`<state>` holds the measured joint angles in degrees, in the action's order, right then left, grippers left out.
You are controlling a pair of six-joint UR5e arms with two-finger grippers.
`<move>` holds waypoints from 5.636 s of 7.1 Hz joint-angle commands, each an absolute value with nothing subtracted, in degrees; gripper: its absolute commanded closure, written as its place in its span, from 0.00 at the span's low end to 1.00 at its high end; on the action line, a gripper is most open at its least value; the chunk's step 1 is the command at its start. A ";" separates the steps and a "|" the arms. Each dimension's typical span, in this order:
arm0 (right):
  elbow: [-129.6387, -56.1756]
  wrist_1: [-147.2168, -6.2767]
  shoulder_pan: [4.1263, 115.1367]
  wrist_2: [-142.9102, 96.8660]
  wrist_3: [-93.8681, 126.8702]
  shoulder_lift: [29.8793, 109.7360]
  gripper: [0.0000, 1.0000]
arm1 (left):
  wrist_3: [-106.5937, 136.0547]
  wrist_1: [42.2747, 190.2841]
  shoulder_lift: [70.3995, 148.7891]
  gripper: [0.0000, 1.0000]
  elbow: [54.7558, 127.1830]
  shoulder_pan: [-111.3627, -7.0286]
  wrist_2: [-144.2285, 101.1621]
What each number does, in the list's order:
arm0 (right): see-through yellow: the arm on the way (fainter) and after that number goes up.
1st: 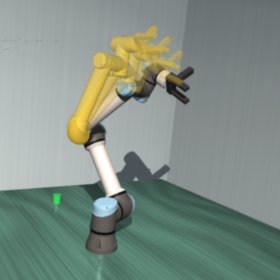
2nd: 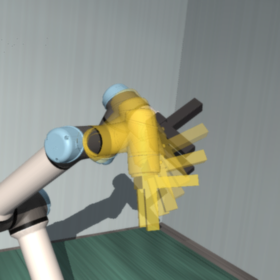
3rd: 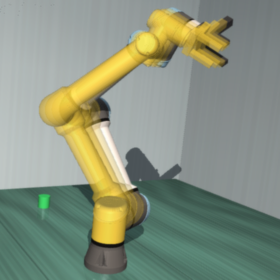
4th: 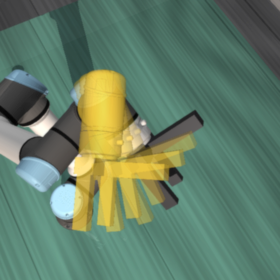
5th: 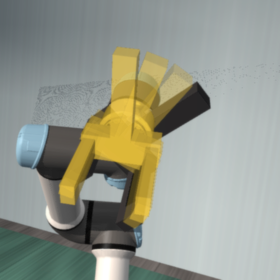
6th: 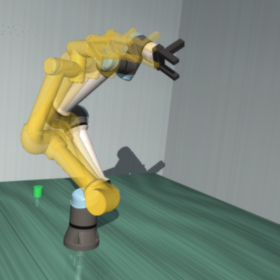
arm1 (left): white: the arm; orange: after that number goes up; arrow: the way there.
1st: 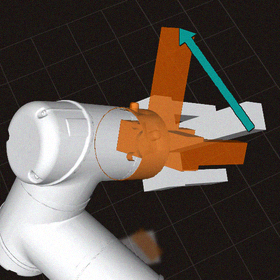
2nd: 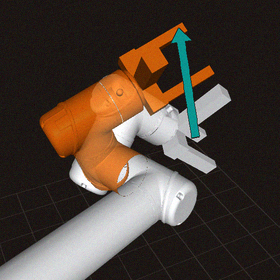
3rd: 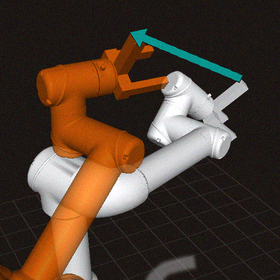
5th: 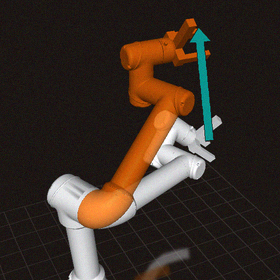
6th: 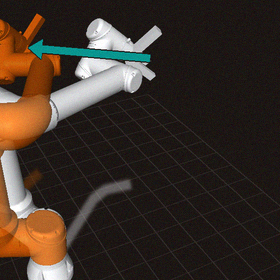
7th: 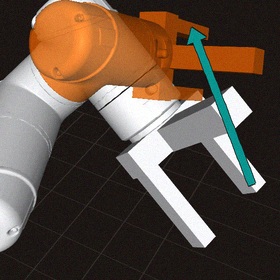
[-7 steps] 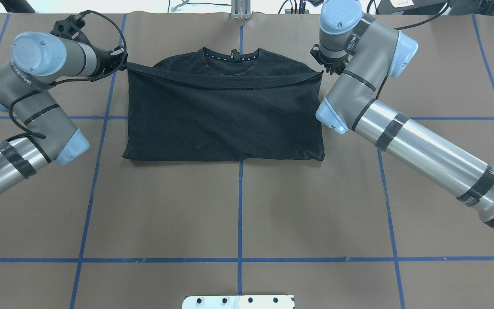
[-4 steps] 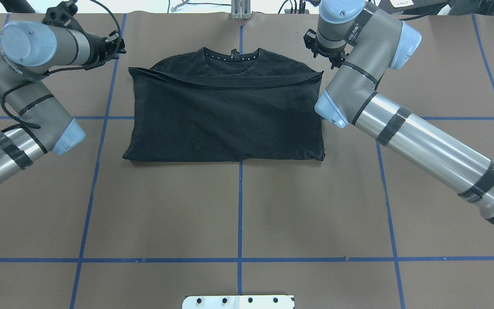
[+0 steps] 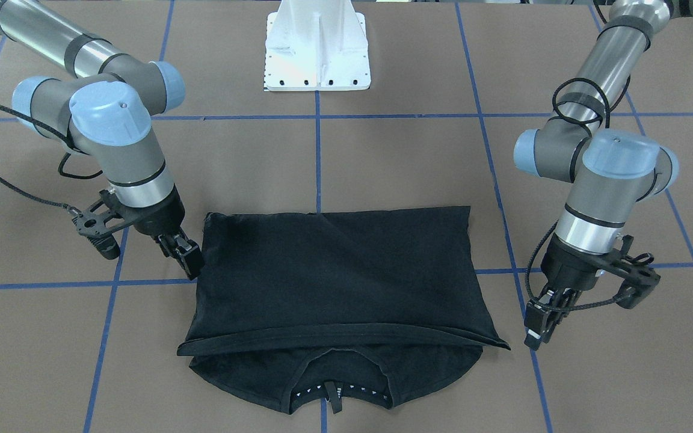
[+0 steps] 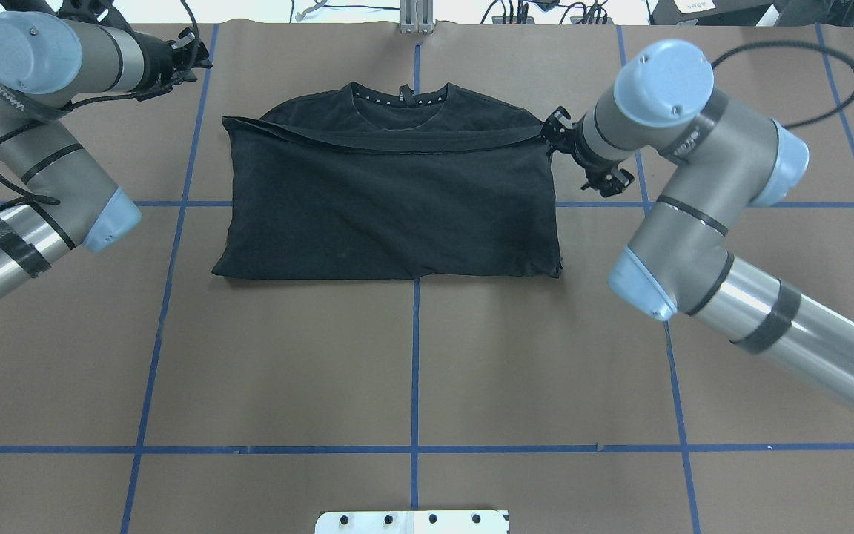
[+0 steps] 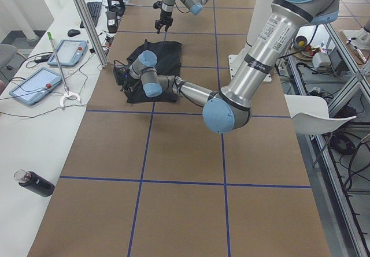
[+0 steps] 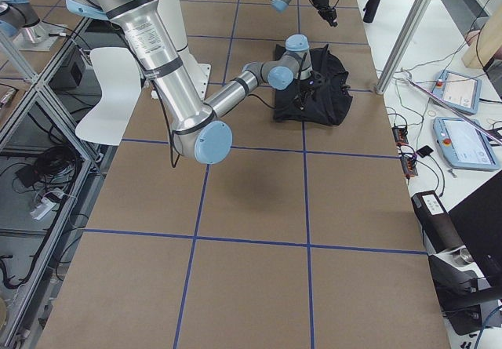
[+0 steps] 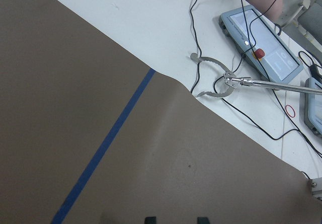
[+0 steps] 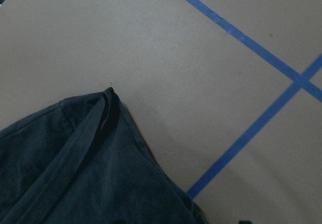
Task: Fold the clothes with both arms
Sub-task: 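Move the right gripper down to the folded edge corner nearest it, then press and adjust the folded corner with the right gripper, then drag the shirt's corner with the right gripper toward the robot, rotating it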
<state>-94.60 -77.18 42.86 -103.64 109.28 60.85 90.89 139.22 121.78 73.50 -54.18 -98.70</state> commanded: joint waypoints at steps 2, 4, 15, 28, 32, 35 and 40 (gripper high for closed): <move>-98.00 -68.31 33.87 -94.95 123.48 67.76 0.17 | 90.79 140.18 121.03 0.60 73.56 -54.23 -98.53; -99.31 -68.20 31.74 -94.57 123.49 71.26 0.16 | 90.88 140.27 121.20 0.60 73.82 -54.05 -96.86; -102.56 -68.20 27.77 -91.49 127.71 72.42 1.00 | 90.97 140.01 120.94 0.60 74.36 -53.70 -94.66; -98.70 -68.91 28.91 -90.70 127.88 70.49 0.53 | 91.41 139.92 120.59 0.59 74.53 -53.35 -94.13; -99.31 -68.99 29.18 -90.97 127.88 70.49 1.00 | 91.58 139.92 120.67 0.58 74.62 -53.26 -94.13; -104.73 -70.82 29.79 -91.58 127.53 72.84 1.00 | 91.67 139.92 120.67 0.58 74.88 -53.26 -94.31; -129.17 -93.42 8.05 -92.53 127.62 83.75 1.00 | 91.76 139.66 120.23 0.58 81.90 -53.17 -101.14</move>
